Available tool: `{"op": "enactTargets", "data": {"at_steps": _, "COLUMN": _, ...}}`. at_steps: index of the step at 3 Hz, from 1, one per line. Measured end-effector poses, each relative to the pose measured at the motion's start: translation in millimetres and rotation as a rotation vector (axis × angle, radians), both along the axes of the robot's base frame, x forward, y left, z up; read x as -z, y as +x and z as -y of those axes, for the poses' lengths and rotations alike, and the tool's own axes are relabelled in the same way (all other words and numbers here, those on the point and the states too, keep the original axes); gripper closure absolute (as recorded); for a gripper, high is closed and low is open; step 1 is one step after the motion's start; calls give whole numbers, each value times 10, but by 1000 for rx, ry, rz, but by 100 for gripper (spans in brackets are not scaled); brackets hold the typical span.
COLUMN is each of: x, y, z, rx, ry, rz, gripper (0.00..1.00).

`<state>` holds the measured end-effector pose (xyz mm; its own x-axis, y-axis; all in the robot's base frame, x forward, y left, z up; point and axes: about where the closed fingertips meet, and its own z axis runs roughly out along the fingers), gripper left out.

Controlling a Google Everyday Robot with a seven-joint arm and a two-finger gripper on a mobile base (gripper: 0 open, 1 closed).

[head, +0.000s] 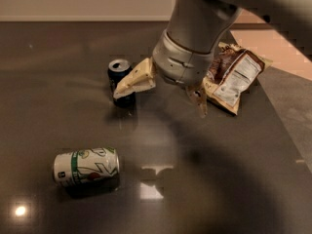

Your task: Place 7up can upright

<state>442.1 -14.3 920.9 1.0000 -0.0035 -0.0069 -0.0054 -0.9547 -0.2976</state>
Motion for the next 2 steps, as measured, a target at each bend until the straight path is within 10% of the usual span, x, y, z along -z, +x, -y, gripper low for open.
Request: {"op": "enactTargets", "data": {"at_steps": 2, "x": 24, "y": 50, "z": -291, "rx": -221, "ry": -123, "rz": 20, "gripper": 0}}
